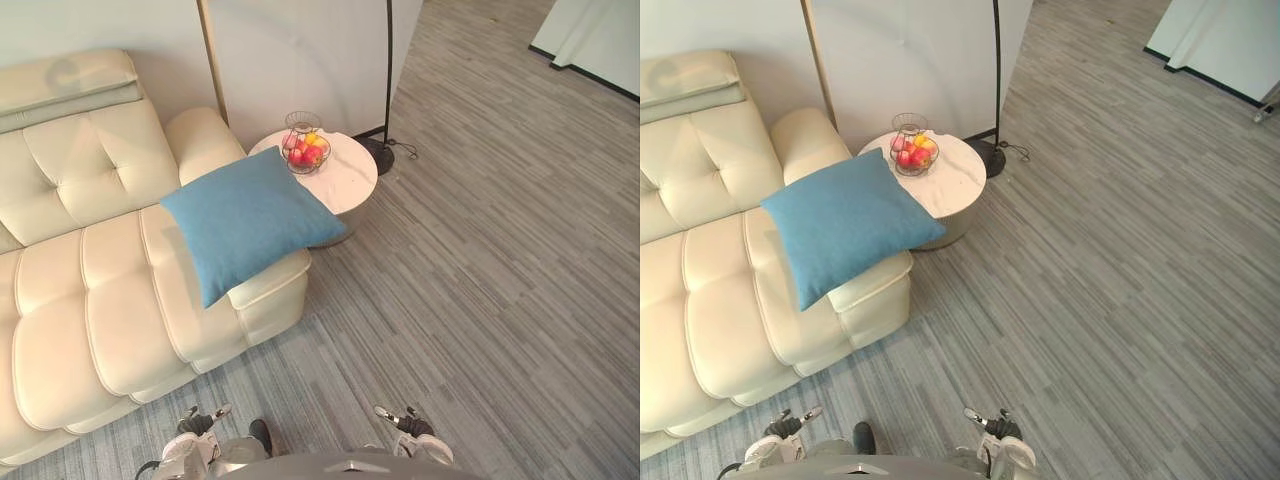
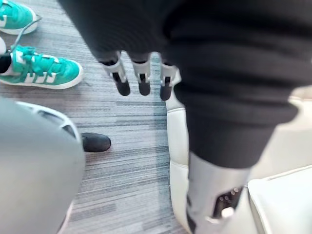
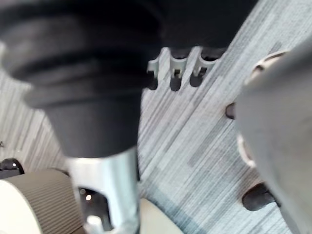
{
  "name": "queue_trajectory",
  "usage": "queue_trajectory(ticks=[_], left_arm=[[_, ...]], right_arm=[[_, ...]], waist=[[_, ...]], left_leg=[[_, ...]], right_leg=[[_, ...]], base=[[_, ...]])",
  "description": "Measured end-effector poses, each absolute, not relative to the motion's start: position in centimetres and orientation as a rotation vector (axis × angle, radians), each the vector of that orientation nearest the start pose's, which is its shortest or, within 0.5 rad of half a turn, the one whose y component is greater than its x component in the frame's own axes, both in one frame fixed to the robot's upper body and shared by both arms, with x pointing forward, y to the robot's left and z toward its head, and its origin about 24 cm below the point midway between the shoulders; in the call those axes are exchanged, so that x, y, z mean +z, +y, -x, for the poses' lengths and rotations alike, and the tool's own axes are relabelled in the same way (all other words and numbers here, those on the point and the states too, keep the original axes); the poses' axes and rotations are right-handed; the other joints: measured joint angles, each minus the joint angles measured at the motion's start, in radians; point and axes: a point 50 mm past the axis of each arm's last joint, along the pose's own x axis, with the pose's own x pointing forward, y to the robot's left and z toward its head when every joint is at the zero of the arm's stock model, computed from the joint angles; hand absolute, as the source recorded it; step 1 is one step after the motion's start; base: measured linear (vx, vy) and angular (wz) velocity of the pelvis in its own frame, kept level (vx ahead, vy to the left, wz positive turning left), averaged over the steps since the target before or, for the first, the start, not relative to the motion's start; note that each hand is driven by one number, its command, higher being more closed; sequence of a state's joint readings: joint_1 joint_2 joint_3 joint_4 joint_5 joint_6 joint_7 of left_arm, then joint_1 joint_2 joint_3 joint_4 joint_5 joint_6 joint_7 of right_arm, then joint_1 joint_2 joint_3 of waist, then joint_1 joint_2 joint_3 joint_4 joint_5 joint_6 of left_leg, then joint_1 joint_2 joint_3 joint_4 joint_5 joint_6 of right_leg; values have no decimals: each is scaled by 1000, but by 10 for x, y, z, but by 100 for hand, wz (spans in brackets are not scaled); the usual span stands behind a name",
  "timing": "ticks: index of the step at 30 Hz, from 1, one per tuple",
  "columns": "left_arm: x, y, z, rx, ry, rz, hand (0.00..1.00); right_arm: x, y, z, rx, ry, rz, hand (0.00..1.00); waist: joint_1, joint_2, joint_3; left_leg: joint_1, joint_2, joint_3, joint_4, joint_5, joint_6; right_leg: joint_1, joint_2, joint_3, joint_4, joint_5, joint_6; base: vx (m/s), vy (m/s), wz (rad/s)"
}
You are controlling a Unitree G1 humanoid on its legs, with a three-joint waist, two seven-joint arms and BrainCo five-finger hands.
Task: Pick up cushions and gather them together orderly.
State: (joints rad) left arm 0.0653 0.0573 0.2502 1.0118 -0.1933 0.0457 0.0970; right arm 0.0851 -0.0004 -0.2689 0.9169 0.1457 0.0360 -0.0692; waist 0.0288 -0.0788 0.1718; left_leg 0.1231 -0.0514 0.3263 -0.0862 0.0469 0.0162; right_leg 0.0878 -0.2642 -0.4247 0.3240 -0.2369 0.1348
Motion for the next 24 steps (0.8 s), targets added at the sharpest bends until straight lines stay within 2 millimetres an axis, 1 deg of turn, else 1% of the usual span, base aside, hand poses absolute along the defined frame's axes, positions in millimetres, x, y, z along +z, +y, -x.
queue_trajectory(ticks=[1, 2, 3, 4, 5, 6, 7, 8, 10, 11, 12, 13, 14, 15, 16, 17, 18, 19, 20, 22, 24], left_arm=[[-159, 206, -99, 442, 1097, 194, 0], [-159, 205, -98, 437, 1101, 190, 0], [-160, 205, -97, 438, 1105, 190, 0], [-160, 206, -95, 441, 1108, 186, 0], [-159, 207, -96, 443, 1106, 183, 0], [-159, 209, -97, 448, 1101, 182, 0], [-159, 210, -97, 451, 1098, 186, 0], [-159, 209, -97, 461, 1096, 200, 0], [-159, 208, -97, 478, 1095, 219, 0], [-159, 208, -97, 482, 1095, 224, 0], [-159, 207, -97, 489, 1093, 235, 0], [-159, 207, -97, 503, 1090, 250, 0], [-159, 206, -97, 510, 1083, 258, 0], [-158, 208, -97, 513, 1076, 256, 0], [-158, 207, -98, 514, 1073, 258, 0], [-161, 199, -93, 514, 1090, 285, 0], [-162, 194, -91, 517, 1096, 303, 0], [-162, 192, -90, 518, 1099, 311, 0], [-163, 188, -88, 523, 1105, 326, 0], [-163, 187, -88, 522, 1105, 329, 0], [-163, 188, -88, 523, 1104, 327, 0]], right_arm=[[-152, -194, -113, -373, 1020, -186, 0], [-151, -193, -117, -357, 1009, -174, 0], [-150, -194, -119, -349, 1002, -162, 0], [-149, -193, -122, -338, 992, -154, 0], [-149, -191, -123, -325, 990, -150, 0], [-150, -187, -122, -319, 995, -158, 0], [-150, -185, -121, -319, 998, -163, 0], [-150, -186, -122, -317, 996, -162, 0], [-148, -187, -124, -319, 980, -159, 0], [-147, -187, -125, -319, 972, -159, 0], [-147, -186, -123, -321, 969, -163, 0], [-146, -187, -122, -324, 963, -163, 0], [-146, -187, -119, -326, 963, -163, 0], [-148, -182, -115, -323, 975, -174, 0], [-148, -181, -115, -324, 975, -179, 0], [-147, -189, -115, -324, 969, -151, 0], [-146, -194, -114, -326, 968, -135, 0], [-146, -196, -113, -324, 969, -126, 0], [-146, -198, -113, -321, 970, -112, 0], [-146, -197, -112, -318, 974, -110, 0], [-147, -195, -111, -316, 980, -114, 0]], waist=[[-1, -1, 0], [-6, 7, 3], [-13, 13, 3], [-23, 42, 6], [-27, 34, 10], [-26, 22, 10], [-24, 17, 10], [-22, 19, 11], [-26, 26, 13], [-29, 27, 14], [-31, 27, 14], [-24, 26, 14], [-13, 22, 11], [-2, 4, 0], [3, 3, -2], [2, 26, -15], [2, 48, -21], [1, 58, -25], [-2, 74, -31], [2, 73, -32], [5, 68, -36]], left_leg=[[8, -17, -8, -1, -15, 16], [13, -19, -24, -1, -18, 21], [15, -12, -33, -1, -18, 22], [17, 11, -57, 0, -18, 23], [15, 26, -82, -1, -18, 23], [14, 35, -103, 0, -18, 22], [14, 40, -114, 0, -18, 22], [13, 49, -137, 1, -18, 22], [15, 66, -157, 7, -19, 22], [11, 72, -167, 16, -21, 19], [-10, 82, -185, 58, -44, 5], [-30, 84, -195, 112, -78, -7], [-32, 76, -203, 153, -107, -15], [-32, 55, -204, 186, -133, -25], [-29, 52, -203, 200, -142, -30], [-28, 84, -199, 230, -164, -49], [-24, 100, -198, 233, -163, -56], [-18, 107, -198, 231, -163, -58], [-9, 125, -197, 219, -162, -69], [17, 140, -193, 201, -161, -80], [32, 145, -190, 184, -160, -83]], right_leg=[[-1, -18, 12, 64, -1, 3], [-32, -25, 42, 133, 23, -27], [-58, -22, 65, 182, 49, -45], [-86, 13, 124, 191, 40, -62], [-91, 55, 177, 153, 23, -62], [-95, 93, 223, 104, 20, -57], [-100, 115, 254, 76, 20, -57], [-128, 158, 314, 54, 20, -57], [-176, 199, 360, 56, 22, -60], [-188, 206, 361, 53, 27, -65], [-197, 213, 364, 32, 46, -75], [-188, 209, 368, -7, 78, -91], [-168, 193, 370, -37, 99, -94], [-141, 163, 375, -68, 125, -86], [-136, 159, 370, -70, 166, -71], [-116, 173, 335, -69, 148, -77], [-105, 184, 325, -75, 145, -80], [-98, 191, 320, -81, 144, -81], [-75, 206, 306, -100, 147, -83], [-48, 222, 299, -118, 148, -84], [-35, 229, 301, -132, 148, -85]], base=[[-56, 121, 8], [-40, 83, 8], [-23, 88, 26], [7, 39, 48], [30, 17, 68], [53, -44, 65], [103, -92, 59], [97, -84, 40], [97, -90, 29], [95, -106, 39], [77, -132, 47], [114, -190, 53], [163, -244, 45], [183, -231, 32], [195, -221, 35], [184, -199, 27], [179, -182, 25], [184, -176, 12], [147, -128, 11], [150, -120, 4], [101, -50, -5]])
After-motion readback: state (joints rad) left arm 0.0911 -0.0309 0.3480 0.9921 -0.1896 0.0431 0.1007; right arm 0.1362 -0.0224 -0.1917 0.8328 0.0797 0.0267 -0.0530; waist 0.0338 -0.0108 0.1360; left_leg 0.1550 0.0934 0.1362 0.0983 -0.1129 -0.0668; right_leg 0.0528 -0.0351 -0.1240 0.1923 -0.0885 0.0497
